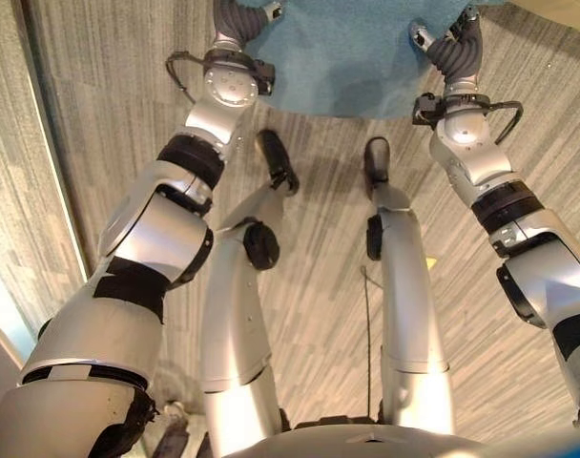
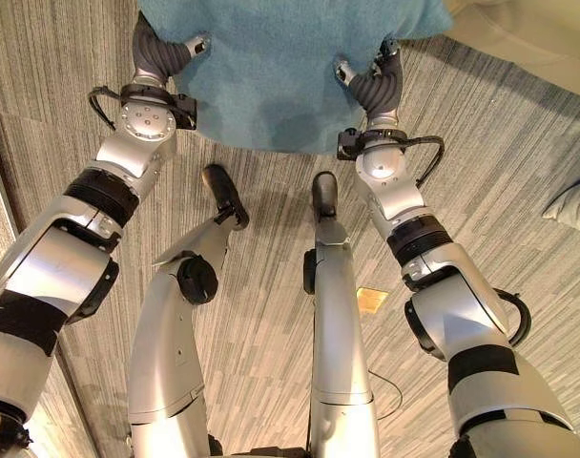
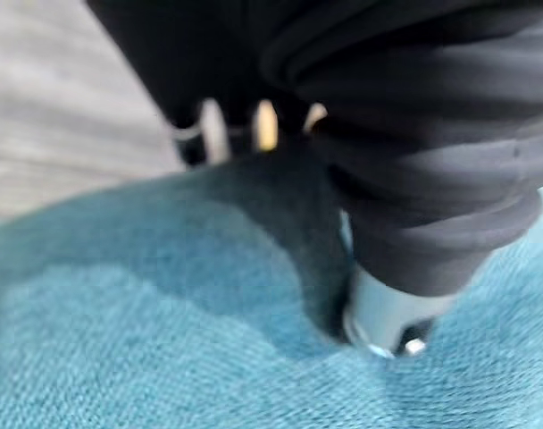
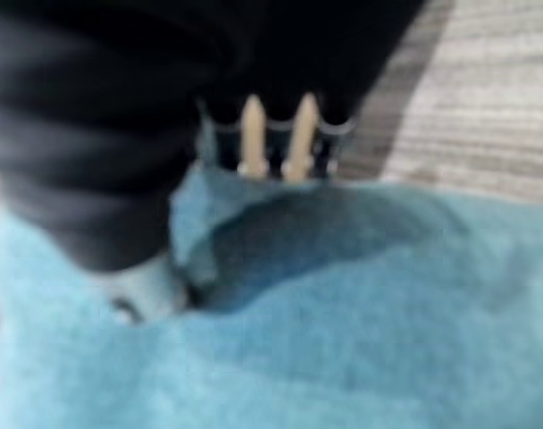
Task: Pick up all the scattered cushions and arrange them neatly on the sofa.
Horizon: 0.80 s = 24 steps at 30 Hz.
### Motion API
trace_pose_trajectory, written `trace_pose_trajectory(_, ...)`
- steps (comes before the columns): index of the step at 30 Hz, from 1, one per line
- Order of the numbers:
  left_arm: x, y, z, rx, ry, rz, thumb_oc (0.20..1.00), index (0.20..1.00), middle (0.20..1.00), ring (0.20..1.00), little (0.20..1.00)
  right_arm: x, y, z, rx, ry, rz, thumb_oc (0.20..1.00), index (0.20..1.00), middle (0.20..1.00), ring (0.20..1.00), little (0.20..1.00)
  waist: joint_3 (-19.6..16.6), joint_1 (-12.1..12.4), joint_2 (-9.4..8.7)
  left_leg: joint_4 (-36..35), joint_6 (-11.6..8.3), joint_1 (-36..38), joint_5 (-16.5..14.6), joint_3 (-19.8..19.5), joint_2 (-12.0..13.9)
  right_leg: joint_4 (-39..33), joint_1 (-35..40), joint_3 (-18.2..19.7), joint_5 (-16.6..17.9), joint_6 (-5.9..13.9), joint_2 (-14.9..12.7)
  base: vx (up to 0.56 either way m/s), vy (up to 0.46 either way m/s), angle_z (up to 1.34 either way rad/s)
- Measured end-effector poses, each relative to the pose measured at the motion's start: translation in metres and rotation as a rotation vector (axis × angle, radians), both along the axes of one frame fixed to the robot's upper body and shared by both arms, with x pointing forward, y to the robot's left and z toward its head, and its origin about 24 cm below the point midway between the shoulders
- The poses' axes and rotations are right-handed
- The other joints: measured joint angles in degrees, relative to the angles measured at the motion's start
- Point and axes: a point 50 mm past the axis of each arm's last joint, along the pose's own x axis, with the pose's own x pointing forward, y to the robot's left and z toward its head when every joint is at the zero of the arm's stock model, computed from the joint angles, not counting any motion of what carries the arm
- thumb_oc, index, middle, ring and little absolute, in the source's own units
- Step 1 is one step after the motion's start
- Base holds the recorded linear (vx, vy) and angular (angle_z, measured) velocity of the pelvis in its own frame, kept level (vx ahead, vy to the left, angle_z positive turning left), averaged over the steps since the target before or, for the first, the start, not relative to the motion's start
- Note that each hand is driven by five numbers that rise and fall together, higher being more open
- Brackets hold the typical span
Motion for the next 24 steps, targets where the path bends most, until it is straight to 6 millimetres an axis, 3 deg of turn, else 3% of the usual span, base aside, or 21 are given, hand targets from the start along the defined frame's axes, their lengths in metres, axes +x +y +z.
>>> trace_pose_trajectory(6,-0.010,-0.008,0.017,0.002,-0.081,-0.065,0.200,0.200,0.200,0.200,0.200,-0.006,-0.007,0.005,0.022,-0.043,-0.007,0.200,0.200,0.200,0.200,0.200,0.27,0.33,0.44,-6.26,-0.43,0.92,3.53,-1.08,-1.93,-3.49,0.92,-1.84,1.06,-0.46,-1.41,-0.05,-0.050,0.11)
trace_pose_trajectory(8,-0.010,-0.006,0.011,-0.002,-0.069,-0.066,0.200,0.200,0.200,0.200,0.200,-0.006,-0.009,-0.003,0.021,-0.025,-0.012,0.200,0.200,0.200,0.200,0.200,0.96,0.41,1.21,-7.96,-0.56,3.51,4.10,-1.75,-2.32,-5.03,3.94,-2.78,1.35,-0.58,-1.71,-0.08,-0.031,0.08)
trace_pose_trajectory(10,-0.011,-0.004,-0.001,-0.028,-0.057,-0.083,0.200,0.200,0.200,0.200,0.200,-0.007,-0.009,-0.013,0.021,-0.004,-0.009,0.200,0.200,0.200,0.200,0.200,1.02,0.28,1.21,-12.72,-0.92,7.79,5.93,-1.63,-3.20,-8.61,7.67,-2.84,2.60,-0.62,-1.91,-0.07,-0.046,0.04)
trace_pose_trajectory(13,-0.020,-0.002,-0.041,-0.091,-0.014,-0.139,0.200,0.200,0.200,0.200,0.200,-0.017,-0.010,-0.053,0.002,0.060,0.015,0.200,0.200,0.200,0.200,0.200,-1.14,-0.07,1.76,-21.52,-2.17,16.06,9.42,-3.43,-4.91,-15.17,15.77,-4.83,4.18,-0.61,-2.58,-0.05,-0.045,0.09)
trace_pose_trajectory(15,-0.025,-0.003,-0.055,-0.116,-0.010,-0.163,0.200,0.200,0.200,0.200,0.200,-0.021,-0.013,-0.063,-0.006,0.073,0.018,0.200,0.200,0.200,0.200,0.200,-2.98,-0.08,1.75,-23.40,-2.39,17.31,10.21,-3.58,-5.10,-16.44,16.80,-5.19,4.49,-0.53,-2.60,-0.03,-0.032,0.06)
trace_pose_trajectory(22,-0.036,-0.002,-0.108,-0.203,0.093,-0.208,0.200,0.200,0.200,0.200,0.200,-0.037,-0.018,-0.096,0.010,0.120,0.033,0.200,0.200,0.200,0.200,0.200,-2.99,-2.06,1.65,-34.57,-3.01,31.40,14.12,-4.45,-6.57,-24.15,29.92,-6.62,6.36,-0.27,-2.73,-0.01,-0.051,0.01)
trace_pose_trajectory(24,-0.047,0.001,-0.128,-0.208,0.126,-0.239,0.200,0.200,0.200,0.200,0.200,-0.048,-0.024,-0.106,0.040,0.128,0.036,0.200,0.200,0.200,0.200,0.200,-2.14,-3.27,0.20,-39.04,-3.49,40.39,15.55,-4.98,-6.98,-26.40,37.84,-7.48,6.70,-0.57,-2.69,0.00,-0.084,0.02)
